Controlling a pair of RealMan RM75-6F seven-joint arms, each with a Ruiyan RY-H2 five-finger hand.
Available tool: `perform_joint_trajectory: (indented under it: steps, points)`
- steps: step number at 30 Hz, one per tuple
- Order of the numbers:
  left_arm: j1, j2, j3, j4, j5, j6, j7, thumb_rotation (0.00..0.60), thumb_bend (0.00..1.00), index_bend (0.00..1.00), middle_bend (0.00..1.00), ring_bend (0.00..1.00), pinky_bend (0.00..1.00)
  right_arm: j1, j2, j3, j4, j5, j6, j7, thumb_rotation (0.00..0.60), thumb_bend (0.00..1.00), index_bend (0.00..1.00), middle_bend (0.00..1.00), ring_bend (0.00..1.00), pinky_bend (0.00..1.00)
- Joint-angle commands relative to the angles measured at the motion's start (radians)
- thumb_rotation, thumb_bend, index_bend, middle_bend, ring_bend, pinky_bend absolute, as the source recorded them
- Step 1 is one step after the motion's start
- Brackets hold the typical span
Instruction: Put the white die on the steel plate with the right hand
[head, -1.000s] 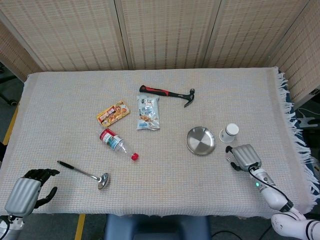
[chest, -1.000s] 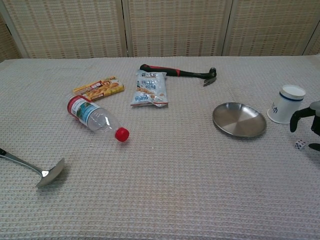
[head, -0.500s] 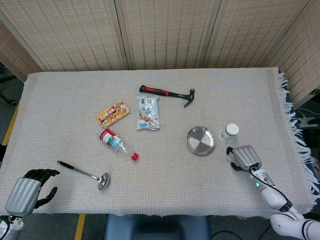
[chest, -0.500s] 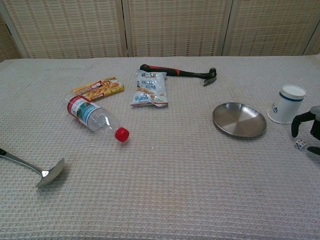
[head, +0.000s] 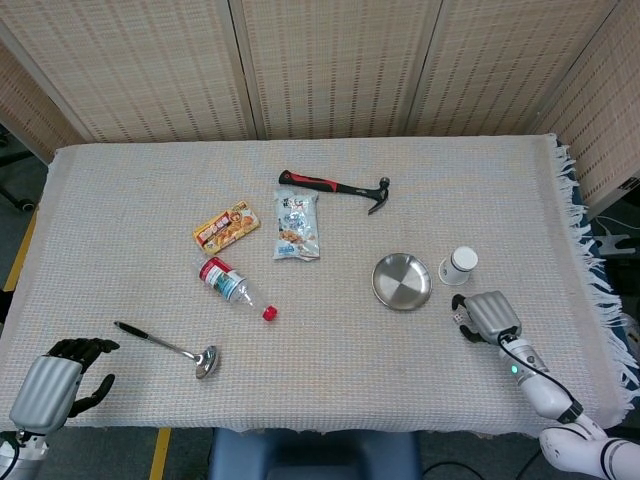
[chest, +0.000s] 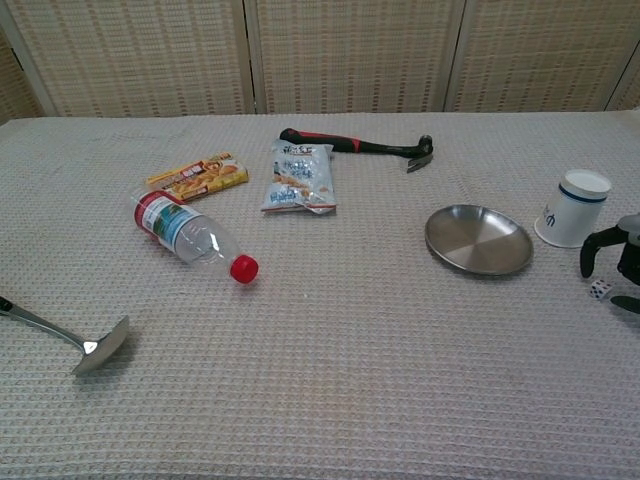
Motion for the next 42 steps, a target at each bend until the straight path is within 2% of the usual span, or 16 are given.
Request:
perform_joint_trajectory:
  steps: [1, 31, 42]
  points:
    - [0.0, 0.0, 0.0, 0.0, 0.0, -0.001, 0.0, 0.6, 0.34, 0.35, 0.39, 0.36, 0.37, 0.001, 0.0, -0.002, 0.0, -0.002, -0.002, 0.003, 0.6, 0.27, 0.39, 0.84, 0.71, 0.85]
    - [0.002, 0.001, -0.001, -0.002, -0.002, 0.001, -0.001, 0.6, 0.34, 0.35, 0.39, 0.36, 0.37, -0.007, -0.02, 0.003, 0.019, 0.02, 0.011, -0.014, 0.6, 0.27, 0.45, 0.84, 0.72, 0.86]
    - [0.002, 0.001, 0.0, -0.003, 0.0, 0.0, 0.001, 0.6, 0.34, 0.35, 0.4, 0.36, 0.37, -0.017, -0.022, 0.004, 0.016, 0.009, 0.036, -0.007, 0.6, 0.27, 0.58, 0.86, 0.74, 0.88]
